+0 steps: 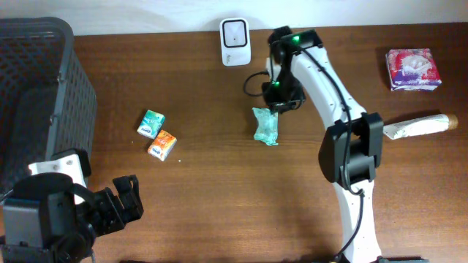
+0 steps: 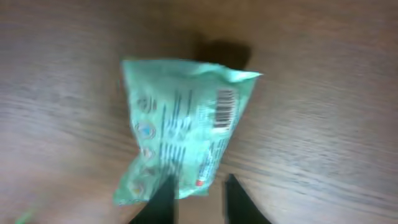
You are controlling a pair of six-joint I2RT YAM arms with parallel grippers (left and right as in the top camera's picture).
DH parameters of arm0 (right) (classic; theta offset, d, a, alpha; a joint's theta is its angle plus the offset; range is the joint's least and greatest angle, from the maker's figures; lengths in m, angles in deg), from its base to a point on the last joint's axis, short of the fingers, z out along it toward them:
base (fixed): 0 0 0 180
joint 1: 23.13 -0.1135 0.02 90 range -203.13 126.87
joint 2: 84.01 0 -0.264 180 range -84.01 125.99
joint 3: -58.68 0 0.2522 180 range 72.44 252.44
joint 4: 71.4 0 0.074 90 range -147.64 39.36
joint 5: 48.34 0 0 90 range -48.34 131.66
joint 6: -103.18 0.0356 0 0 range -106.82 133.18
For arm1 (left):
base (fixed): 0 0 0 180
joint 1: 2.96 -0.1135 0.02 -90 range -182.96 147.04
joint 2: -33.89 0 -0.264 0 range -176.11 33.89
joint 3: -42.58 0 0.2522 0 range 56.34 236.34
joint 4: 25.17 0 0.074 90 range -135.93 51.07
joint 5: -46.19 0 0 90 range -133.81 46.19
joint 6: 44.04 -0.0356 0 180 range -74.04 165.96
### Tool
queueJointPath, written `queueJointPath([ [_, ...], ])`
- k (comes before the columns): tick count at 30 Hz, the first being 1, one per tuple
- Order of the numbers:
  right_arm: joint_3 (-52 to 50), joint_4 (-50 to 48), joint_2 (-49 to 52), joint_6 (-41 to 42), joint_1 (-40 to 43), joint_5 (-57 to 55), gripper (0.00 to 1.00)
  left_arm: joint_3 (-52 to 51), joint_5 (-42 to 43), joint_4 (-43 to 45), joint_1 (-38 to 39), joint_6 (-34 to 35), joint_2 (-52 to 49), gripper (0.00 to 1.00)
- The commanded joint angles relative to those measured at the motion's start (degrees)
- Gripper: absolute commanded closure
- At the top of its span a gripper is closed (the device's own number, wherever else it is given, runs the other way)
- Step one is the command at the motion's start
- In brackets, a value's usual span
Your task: Scan the item barcode
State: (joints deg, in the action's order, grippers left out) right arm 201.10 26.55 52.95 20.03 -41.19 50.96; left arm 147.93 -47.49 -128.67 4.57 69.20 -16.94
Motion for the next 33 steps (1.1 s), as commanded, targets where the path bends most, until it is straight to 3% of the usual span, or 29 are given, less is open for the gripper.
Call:
queueJointPath([
  [1, -0.42, 0.13, -0.85, 5.42, -5.46, -10.08, 0.71, 0.07, -0.63, 0.09, -0.09, 0.31, 0.07, 0.01],
  [2, -0.61, 0.28, -0.85, 9.33, -7.32, -15.04, 0.64, 0.07, -0.63, 0.09, -0.09, 0.31, 0.07, 0.01],
  [3, -1.01, 0.26, -0.85, 12.26, -9.53, -18.40, 0.36, 0.07, -0.63, 0.07, -0.09, 0.31, 0.07, 0.01],
  [4, -1.33, 0.15, -0.83, 13.33, -10.49, -19.56, 0.29, 0.07, -0.63, 0.07, -0.09, 0.31, 0.07, 0.01],
  [9, -7.04, -2.56, -0.59, 24.11, -15.17, -33.20, 0.28, 0.07, -0.63, 0.07, -0.09, 0.31, 0.07, 0.01],
  [13, -16.70, -10.36, -0.59, 24.11, -15.58, -34.93, 0.35, 0.07, -0.63, 0.07, -0.09, 0.31, 0.07, 0.01],
  [14, -19.78, -12.31, -0.59, 24.09, -15.17, -35.47, 0.43, 0.07, -0.63, 0.07, -0.09, 0.31, 0.07, 0.01],
  [16, -20.68, -12.63, -0.59, 24.09, -14.88, -35.21, 0.72, 0.07, -0.63, 0.07, -0.09, 0.31, 0.07, 0.01],
  [17, -20.65, -12.44, -0.61, 24.06, -14.84, -34.97, 0.94, 0.07, -0.63, 0.07, -0.09, 0.31, 0.07, 0.01],
  [21, -13.49, -8.35, -0.87, 22.12, -14.38, -28.59, 0.96, 0.07, -0.63, 0.07, -0.09, 0.31, 0.07, 0.01],
  [25, -1.77, -6.71, -0.87, 9.07, -9.27, -1.92, 0.96, 0.07, -0.63, 0.07, -0.09, 0.31, 0.07, 0.01],
  [27, -1.73, -7.72, -0.66, 4.00, -4.28, 14.95, 0.96, 0.07, -0.63, 0.07, -0.09, 0.31, 0.07, 0.01],
  [31, -8.22, -9.25, -0.50, -5.05, 2.36, 32.24, 0.96, 0.07, -0.66, 0.07, -0.09, 0.31, 0.07, 0.01],
  [33, -15.69, -13.03, -0.50, -5.16, 5.95, 36.13, 0.96, 0.07, -0.63, 0.07, -0.09, 0.31, 0.07, 0.01],
])
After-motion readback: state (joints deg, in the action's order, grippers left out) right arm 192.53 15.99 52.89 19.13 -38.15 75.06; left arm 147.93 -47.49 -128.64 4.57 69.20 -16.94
